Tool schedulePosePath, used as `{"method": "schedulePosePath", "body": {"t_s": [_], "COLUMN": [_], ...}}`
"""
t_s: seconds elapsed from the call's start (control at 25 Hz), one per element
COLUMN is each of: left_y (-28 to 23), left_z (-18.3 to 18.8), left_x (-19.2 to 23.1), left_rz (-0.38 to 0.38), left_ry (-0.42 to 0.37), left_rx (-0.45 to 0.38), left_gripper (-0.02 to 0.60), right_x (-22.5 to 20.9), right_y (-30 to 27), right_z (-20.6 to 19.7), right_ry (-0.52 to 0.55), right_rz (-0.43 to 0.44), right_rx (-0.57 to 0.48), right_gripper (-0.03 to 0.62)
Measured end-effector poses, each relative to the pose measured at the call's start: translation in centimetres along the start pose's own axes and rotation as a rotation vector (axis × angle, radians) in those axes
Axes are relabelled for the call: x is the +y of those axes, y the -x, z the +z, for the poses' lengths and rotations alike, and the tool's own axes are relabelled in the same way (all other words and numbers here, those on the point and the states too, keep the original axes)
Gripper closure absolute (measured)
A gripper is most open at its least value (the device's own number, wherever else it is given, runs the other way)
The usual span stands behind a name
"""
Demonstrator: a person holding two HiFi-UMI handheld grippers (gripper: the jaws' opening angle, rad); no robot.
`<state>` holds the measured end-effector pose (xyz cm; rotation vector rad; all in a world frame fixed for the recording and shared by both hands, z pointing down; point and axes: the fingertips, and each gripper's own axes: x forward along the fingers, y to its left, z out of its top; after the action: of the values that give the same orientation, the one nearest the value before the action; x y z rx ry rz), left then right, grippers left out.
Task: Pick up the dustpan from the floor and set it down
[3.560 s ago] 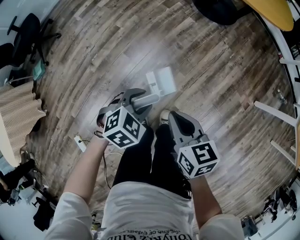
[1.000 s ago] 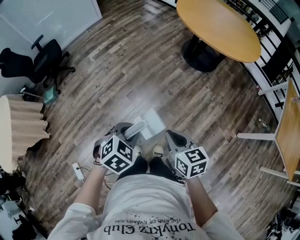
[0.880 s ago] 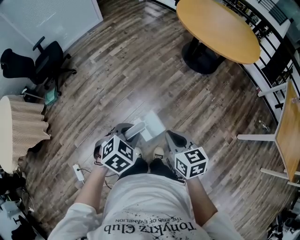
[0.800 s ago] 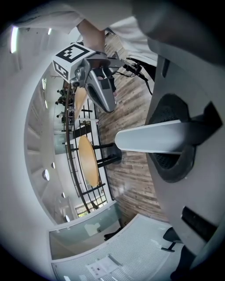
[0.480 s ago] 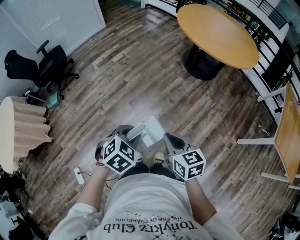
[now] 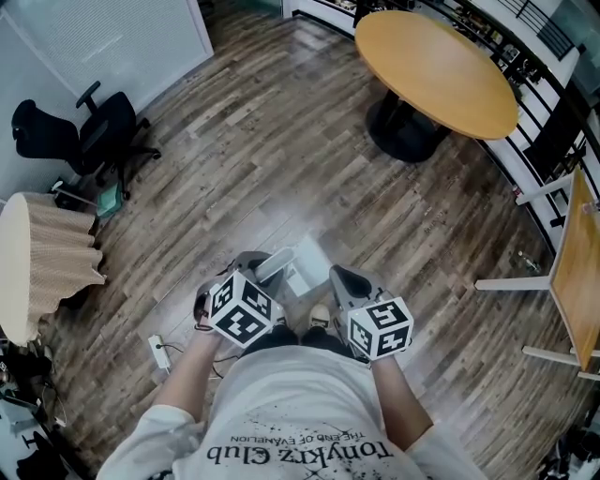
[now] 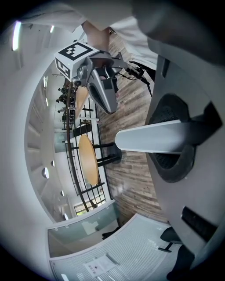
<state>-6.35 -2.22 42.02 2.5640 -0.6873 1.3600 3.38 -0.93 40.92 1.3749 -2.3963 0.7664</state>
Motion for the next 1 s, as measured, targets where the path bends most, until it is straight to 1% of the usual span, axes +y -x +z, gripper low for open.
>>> {"method": "schedulePosePath", "body": {"t_s": [0.44,1.0], "left_y": [-0.09,-0.43], "left_z": [0.19,-0.32], "left_x": [-0.39,-0.59], "left_rz": [-0.001,-0.002], "left_ry": [0.006,-0.010], "left_rx": [-0.004,0.003], "left_gripper": [0.500,0.500], "right_x": [-0.04,0.12], "right_y": [0.50,0.56], "right_z": [-0.51,-1.01], "right_ry": [-0.006,-0.011], "right_rz": [-0.003,-0.005], "right_rx": [0.001,0.004], "right_gripper": [0.568,0.568]}}
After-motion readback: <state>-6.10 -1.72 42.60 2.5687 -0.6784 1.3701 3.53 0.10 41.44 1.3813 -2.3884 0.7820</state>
